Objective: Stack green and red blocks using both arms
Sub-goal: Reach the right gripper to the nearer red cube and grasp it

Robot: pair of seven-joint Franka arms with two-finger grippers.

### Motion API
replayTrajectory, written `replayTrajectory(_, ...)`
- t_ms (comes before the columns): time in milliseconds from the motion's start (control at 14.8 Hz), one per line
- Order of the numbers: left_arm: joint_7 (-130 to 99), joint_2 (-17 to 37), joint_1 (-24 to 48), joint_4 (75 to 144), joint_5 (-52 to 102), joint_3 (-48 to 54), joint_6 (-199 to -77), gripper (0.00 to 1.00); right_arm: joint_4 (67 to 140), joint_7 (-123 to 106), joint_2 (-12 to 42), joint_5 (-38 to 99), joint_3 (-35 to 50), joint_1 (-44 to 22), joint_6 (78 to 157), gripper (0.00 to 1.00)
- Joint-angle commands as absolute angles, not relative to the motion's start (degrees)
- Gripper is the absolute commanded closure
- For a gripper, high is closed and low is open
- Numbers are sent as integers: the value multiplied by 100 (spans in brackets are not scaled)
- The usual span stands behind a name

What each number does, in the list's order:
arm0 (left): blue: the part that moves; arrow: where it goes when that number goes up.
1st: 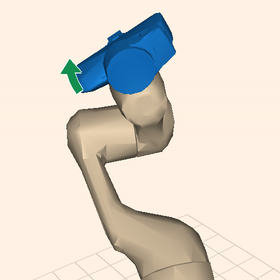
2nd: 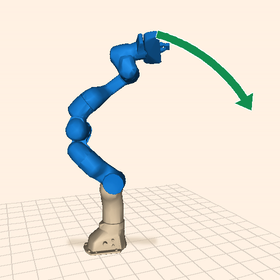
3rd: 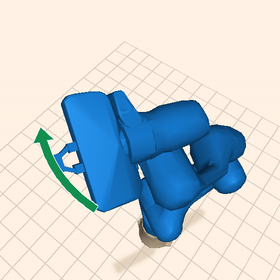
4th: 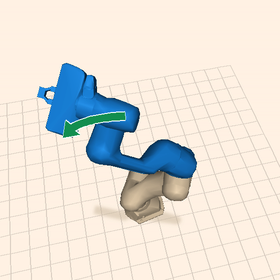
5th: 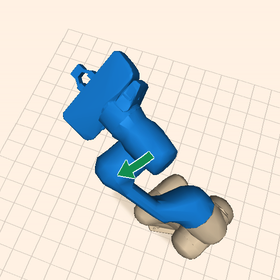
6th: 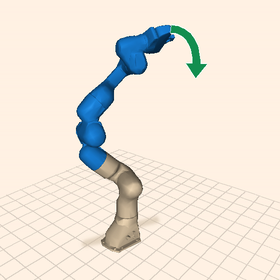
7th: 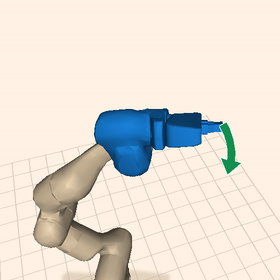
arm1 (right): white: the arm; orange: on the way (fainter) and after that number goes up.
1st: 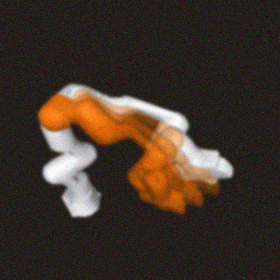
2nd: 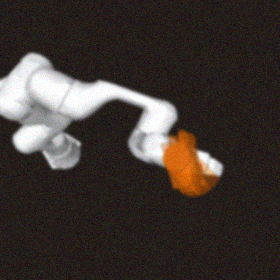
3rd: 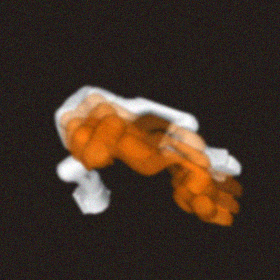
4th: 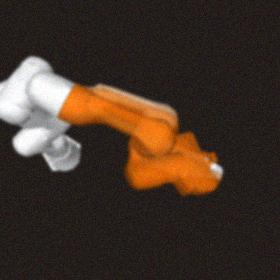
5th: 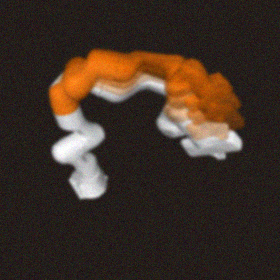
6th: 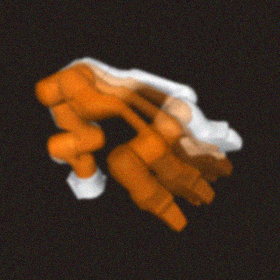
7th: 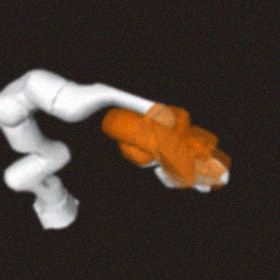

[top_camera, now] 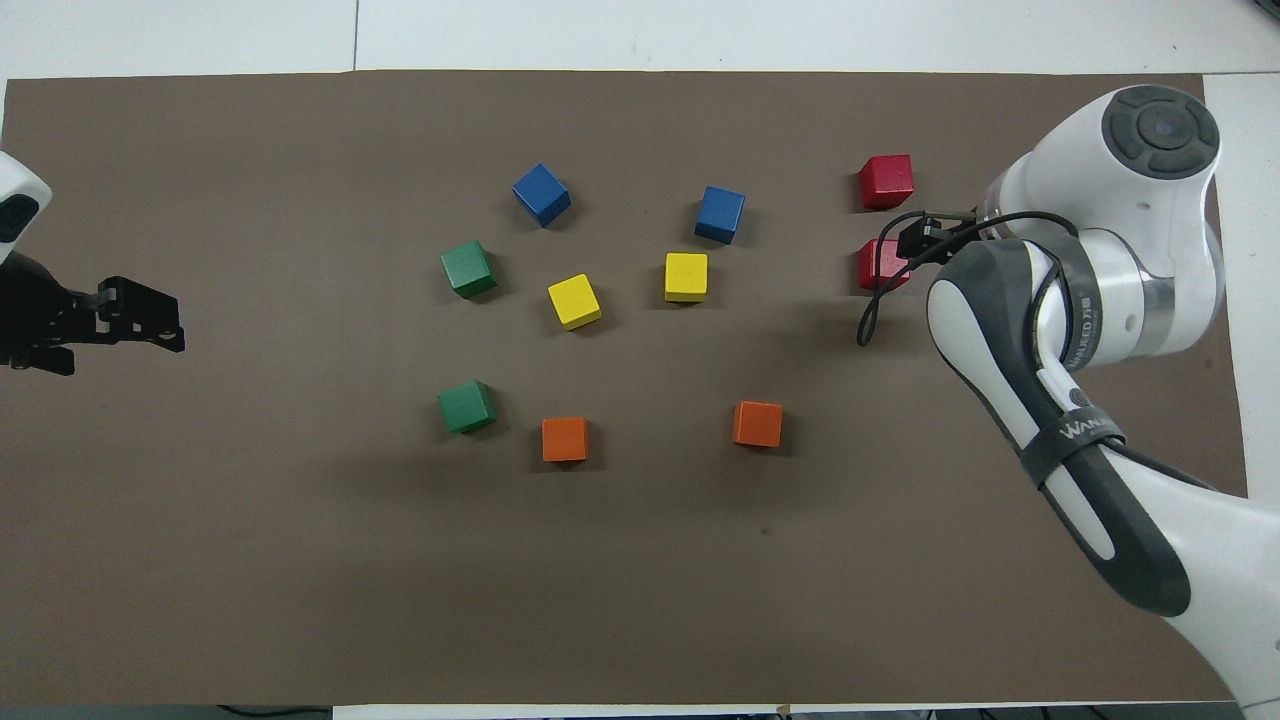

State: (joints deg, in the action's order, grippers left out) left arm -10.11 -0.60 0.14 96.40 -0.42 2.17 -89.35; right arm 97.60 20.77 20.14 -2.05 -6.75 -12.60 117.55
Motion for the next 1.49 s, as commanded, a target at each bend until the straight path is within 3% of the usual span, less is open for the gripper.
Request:
replayTrajectory(0,-958,-211,-88,9800,35,264,-8991,0,9439,2241,2399,-237,-624,-1248,11952,0)
replayTrajectory(338,-958,-211,-88,9800,35,264,-8991,0,9431,2391,2750,-79,-589,-1476,12453,0)
replayTrajectory(946,-958,-211,-88,9800,35,264,-8991,0,9939,1881,2795,-123,-589,-1476,12910,0)
replayTrajectory(1014,-958,-211,-88,9800,35,264,-8991,0,10019,1829,2786,-123,-589,-1477,13007,5)
replayTrajectory(1216,-958,-211,-88,9800,35,264,-8991,0,10046,1749,2777,-114,-589,-1477,13025,27)
replayTrajectory(1284,-958,-211,-88,9800,35,264,-8991,0,10055,1740,2777,-114,-589,-1468,13025,46)
replayTrajectory(1351,-958,-211,-88,9800,35,264,-8991,0,10055,1740,2777,-106,-589,-1468,13025,88)
replayTrajectory(1419,-958,-211,-88,9800,35,264,-8991,0,10063,1740,2769,-105,-589,-1459,13017,100)
